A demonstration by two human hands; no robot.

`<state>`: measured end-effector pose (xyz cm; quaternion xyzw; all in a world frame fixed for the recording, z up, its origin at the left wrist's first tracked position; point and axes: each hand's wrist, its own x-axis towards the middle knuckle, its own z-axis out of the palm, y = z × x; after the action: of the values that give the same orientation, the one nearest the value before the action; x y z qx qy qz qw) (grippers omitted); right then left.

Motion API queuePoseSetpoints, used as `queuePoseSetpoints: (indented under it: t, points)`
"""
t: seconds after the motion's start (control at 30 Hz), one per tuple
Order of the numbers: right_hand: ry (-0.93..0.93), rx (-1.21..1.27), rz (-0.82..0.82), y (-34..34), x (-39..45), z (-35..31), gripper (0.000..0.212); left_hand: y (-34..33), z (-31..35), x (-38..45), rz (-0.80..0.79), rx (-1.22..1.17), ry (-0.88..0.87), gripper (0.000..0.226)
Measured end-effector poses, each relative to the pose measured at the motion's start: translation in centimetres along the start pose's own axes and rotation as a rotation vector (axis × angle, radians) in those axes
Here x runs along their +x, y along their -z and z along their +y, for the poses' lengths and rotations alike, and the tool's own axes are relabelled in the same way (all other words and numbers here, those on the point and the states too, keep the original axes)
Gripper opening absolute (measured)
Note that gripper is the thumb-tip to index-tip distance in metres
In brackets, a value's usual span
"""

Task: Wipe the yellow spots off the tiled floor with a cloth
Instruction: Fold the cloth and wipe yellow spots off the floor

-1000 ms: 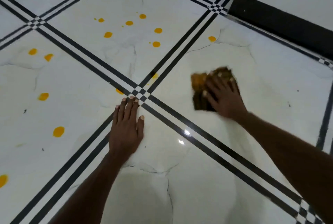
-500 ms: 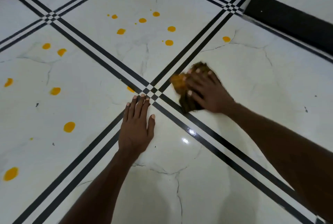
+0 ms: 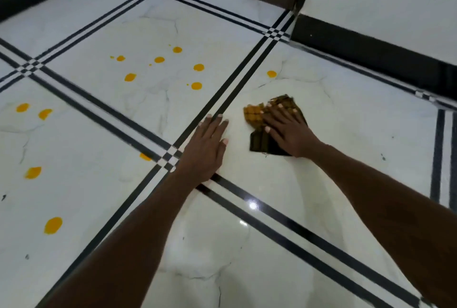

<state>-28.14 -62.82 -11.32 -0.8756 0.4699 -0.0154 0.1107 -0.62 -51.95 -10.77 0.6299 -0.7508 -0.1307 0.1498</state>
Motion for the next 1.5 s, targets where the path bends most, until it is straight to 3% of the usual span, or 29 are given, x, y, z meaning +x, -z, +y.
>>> queuePoseSetpoints:
  t: [0.13,0.23,0.37,0.43,0.53,0.6,0.63,0.7,0.73,0.77,0.8,0.9,0.93,1.03,1.07,1.2,1.33,1.5]
  points:
    - [-0.182,0.054,-0.013,1.6,4.1,2.9,0.057,-2.8,0.7,6.1,-0.019,0.029,0.001,0.059]
    - [-0.301,0.046,0.042,1.3,7.2,4.3,0.059,-4.3,0.3,5.4,0.079,0.115,-0.004,0.058]
    - [-0.437,0.076,0.098,1.6,13.3,5.0,0.06,-4.5,0.1,5.8,0.065,0.107,0.014,0.059]
    - [-0.32,0.025,0.116,1.3,15.2,3.5,0.061,-4.3,0.1,6.0,0.061,0.1,0.015,0.06]
    - [0.234,-0.106,0.02,0.1,12.0,2.2,0.057,-4.4,0.5,5.5,0.066,0.118,0.008,0.06]
    - [0.37,-0.152,-0.031,0.8,11.2,5.6,0.055,-4.0,0.5,5.9,0.069,0.11,0.024,0.06]
    - [0.292,-0.146,0.037,1.2,11.9,7.6,0.054,-3.9,0.6,6.0,0.067,0.112,0.019,0.06]
    - [-0.11,-0.061,0.151,2.0,14.6,9.5,0.057,-4.2,0.5,6.0,0.069,0.108,0.013,0.06]
    - [-0.29,-0.011,0.143,2.2,16.4,8.8,0.059,-4.2,0.5,6.0,0.074,0.11,0.015,0.06]
    - [-0.342,0.012,0.106,2.0,17.9,6.9,0.061,-4.2,0.4,6.1,0.075,0.114,0.017,0.061]
    - [-0.258,-0.008,0.088,1.6,18.7,4.6,0.062,-4.2,0.4,6.1,0.07,0.118,0.018,0.061]
    - [0.238,-0.138,0.047,-0.2,17.0,1.5,0.06,-4.2,0.5,6.0,0.071,0.128,0.014,0.061]
    - [0.243,-0.127,0.071,0.0,16.3,2.2,0.059,-4.1,0.5,5.9,0.065,0.129,0.014,0.061]
    - [-0.227,0.007,0.138,0.1,14.8,3.6,0.062,-4.5,0.1,6.0,0.062,0.137,0.001,0.061]
    - [-0.279,0.009,0.118,-0.1,14.1,2.7,0.064,-4.6,-0.2,6.2,0.057,0.148,0.001,0.061]
    - [-0.064,0.001,0.161,-2.0,8.4,-1.9,0.064,-4.4,0.0,6.1,0.033,0.174,-0.003,0.061]
    - [-0.217,0.083,0.155,-3.1,4.3,-4.6,0.067,-3.8,0.6,5.9,0.045,0.126,0.003,0.059]
    - [-0.267,0.256,0.121,-3.2,1.1,-7.1,0.07,-2.6,4.3,5.9,0.126,-0.2,0.127,0.045]
